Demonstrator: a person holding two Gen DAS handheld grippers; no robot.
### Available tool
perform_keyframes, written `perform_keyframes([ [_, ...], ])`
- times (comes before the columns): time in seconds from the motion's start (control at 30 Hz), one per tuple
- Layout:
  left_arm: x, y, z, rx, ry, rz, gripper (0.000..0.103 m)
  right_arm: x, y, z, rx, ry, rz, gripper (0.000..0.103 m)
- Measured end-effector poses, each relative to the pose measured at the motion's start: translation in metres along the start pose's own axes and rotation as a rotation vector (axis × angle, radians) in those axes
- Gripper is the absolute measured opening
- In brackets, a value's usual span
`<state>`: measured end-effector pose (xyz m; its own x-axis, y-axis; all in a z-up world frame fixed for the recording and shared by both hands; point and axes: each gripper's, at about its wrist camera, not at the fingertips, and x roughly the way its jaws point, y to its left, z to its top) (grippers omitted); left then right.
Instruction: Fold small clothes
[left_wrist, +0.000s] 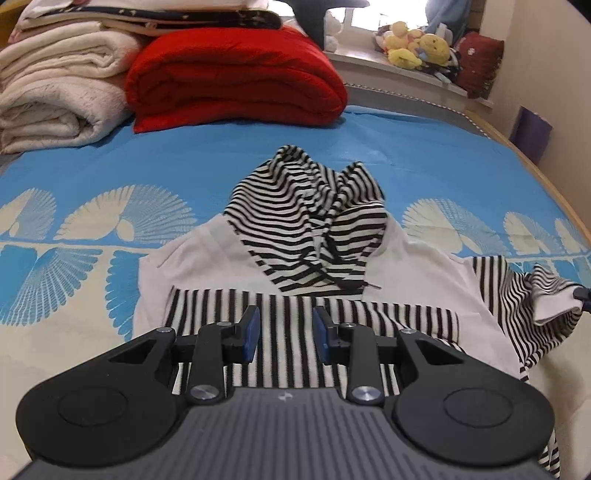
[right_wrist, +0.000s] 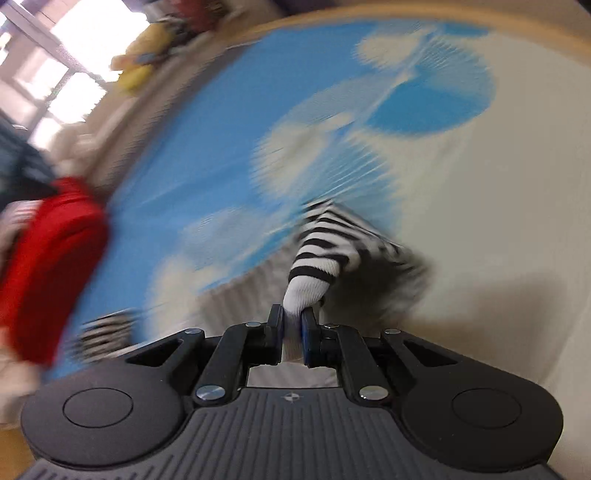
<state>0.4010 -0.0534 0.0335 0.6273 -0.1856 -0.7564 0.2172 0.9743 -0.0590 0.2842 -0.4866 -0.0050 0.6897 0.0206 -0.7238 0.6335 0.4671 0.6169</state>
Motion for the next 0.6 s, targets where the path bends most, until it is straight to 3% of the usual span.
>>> perform_keyframes([
  [0.17,0.0,0.022,0.007,-0.057,-0.002,0.035,0.035,0.023,0.058,-0.086,0.129,0.214,0.303,0.01],
  [0.2,0.0,0.027,0.008,-0.073,-0.001,0.042,0.035,0.035,0.068,-0.109,0.178,0.296,0.389,0.01],
  [0.27,0.002,0.037,0.01,-0.1,0.007,0.06,0.035,0.056,0.085,-0.146,0.203,0.452,0.473,0.01],
  [0.33,0.006,0.048,0.011,-0.145,0.029,0.064,0.035,0.069,0.1,-0.176,0.147,0.561,0.441,0.016],
  [0.43,0.017,0.062,0.009,-0.227,0.09,0.031,0.035,0.082,0.11,-0.197,-0.019,0.665,0.295,0.024],
  [0.6,0.04,0.071,-0.006,-0.359,0.237,-0.054,0.035,0.08,0.104,-0.177,-0.156,0.573,0.099,0.03],
])
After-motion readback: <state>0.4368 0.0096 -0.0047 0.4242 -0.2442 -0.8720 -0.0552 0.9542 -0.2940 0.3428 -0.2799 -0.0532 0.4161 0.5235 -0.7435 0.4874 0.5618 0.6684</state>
